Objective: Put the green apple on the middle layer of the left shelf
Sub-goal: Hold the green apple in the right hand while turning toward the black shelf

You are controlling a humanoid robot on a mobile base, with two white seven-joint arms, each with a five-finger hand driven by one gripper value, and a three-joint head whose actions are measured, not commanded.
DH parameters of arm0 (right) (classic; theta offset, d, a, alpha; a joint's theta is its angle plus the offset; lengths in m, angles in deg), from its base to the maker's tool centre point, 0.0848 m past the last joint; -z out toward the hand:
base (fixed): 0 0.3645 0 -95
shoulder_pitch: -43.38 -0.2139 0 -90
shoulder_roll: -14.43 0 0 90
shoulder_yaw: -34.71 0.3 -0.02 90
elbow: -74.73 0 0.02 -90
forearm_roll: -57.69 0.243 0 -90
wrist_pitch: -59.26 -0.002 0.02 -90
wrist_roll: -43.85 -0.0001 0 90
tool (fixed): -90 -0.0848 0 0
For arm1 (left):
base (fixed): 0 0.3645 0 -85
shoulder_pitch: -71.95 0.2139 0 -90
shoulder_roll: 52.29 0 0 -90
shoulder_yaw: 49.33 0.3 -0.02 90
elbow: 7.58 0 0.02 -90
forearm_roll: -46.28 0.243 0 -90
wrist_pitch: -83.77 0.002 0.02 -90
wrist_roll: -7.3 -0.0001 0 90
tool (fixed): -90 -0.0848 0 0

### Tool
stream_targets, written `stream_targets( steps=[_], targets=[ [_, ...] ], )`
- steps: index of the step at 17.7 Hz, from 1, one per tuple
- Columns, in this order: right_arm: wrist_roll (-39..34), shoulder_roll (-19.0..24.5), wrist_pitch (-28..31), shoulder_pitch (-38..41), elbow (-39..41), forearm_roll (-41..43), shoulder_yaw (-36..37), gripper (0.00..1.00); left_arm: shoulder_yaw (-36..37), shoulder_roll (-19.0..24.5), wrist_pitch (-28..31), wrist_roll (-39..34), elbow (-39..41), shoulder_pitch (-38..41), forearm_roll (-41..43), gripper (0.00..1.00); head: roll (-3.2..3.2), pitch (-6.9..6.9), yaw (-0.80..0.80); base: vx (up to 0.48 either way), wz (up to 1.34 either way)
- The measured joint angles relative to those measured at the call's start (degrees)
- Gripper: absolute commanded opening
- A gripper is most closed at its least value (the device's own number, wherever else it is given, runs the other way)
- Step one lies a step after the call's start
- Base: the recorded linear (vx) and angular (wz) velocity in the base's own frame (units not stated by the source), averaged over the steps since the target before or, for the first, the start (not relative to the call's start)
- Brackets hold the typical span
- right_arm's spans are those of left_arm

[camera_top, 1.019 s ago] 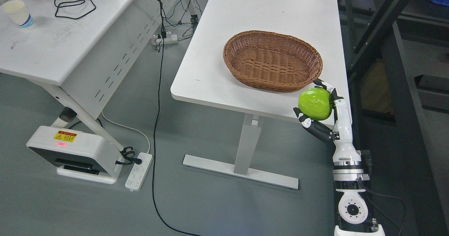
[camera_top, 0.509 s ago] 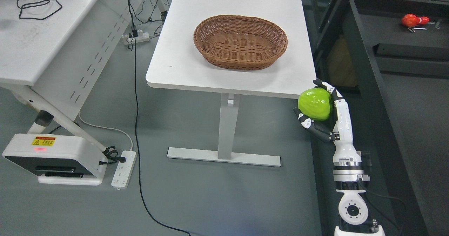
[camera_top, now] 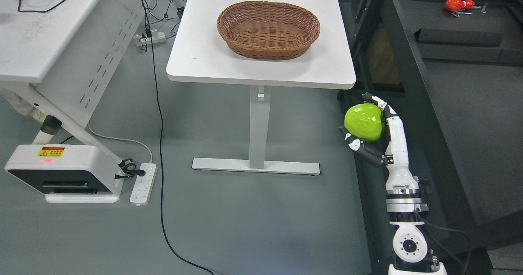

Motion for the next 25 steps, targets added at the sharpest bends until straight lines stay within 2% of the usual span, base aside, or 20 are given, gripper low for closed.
stream_targets(
  steps=[8, 25],
  targets=[
    [-0.4, 0.0, 0.0, 0.6, -0.1, 0.0, -1.4, 0.0, 0.0, 0.0, 0.2, 0.0, 0.0, 0.0, 0.0, 1.0, 0.0, 0.0, 0.0, -0.19, -0.06],
    [0.2, 0.0, 0.0, 0.9, -0.1, 0.0, -2.3, 0.0, 0.0, 0.0, 0.3, 0.0, 0.0, 0.0, 0.0, 1.0, 0.0, 0.0, 0.0, -0.136, -0.45]
  ],
)
